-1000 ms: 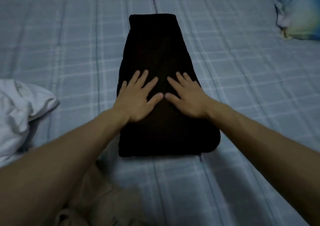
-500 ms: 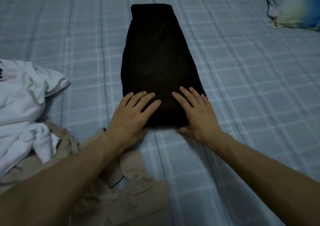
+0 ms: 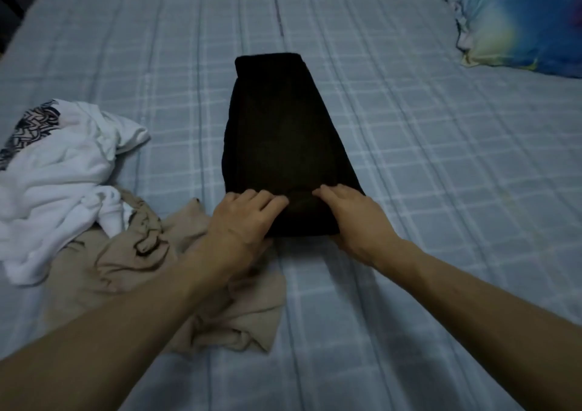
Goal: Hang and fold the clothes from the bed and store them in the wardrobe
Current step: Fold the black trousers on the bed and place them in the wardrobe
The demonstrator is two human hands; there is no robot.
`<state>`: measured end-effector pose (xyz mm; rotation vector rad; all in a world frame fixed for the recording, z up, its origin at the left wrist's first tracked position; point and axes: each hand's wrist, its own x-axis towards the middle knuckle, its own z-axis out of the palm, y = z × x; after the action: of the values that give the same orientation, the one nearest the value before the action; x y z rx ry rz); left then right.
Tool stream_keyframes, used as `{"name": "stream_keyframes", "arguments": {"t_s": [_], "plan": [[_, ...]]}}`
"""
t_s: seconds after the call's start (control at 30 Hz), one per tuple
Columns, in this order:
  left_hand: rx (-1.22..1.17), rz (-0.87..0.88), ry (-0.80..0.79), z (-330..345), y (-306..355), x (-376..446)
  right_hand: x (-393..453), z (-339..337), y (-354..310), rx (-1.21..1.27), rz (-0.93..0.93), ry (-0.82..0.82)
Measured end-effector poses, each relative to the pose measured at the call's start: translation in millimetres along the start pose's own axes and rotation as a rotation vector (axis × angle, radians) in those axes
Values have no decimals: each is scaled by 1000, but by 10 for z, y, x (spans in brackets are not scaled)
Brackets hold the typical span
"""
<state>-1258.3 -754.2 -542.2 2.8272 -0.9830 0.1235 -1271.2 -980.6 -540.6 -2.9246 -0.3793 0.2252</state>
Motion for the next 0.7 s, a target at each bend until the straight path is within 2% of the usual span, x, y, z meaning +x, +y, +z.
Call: {"name": "stream_keyframes", "arguments": {"t_s": [0.2, 0.33, 0.57, 0.7], "plan": [[-17, -25, -108, -136, 709, -715, -970, 143, -89, 16, -6, -140], [-72, -44, -80, -124, 1051, -1082, -1431, 182, -144, 57, -42, -158], [-125, 24, 34, 30, 1168, -1441, -1832, 287, -104, 115, -75, -101], [-96, 8, 112, 50, 1174, -1435, -1787, 156, -110, 256, -46, 29]]}}
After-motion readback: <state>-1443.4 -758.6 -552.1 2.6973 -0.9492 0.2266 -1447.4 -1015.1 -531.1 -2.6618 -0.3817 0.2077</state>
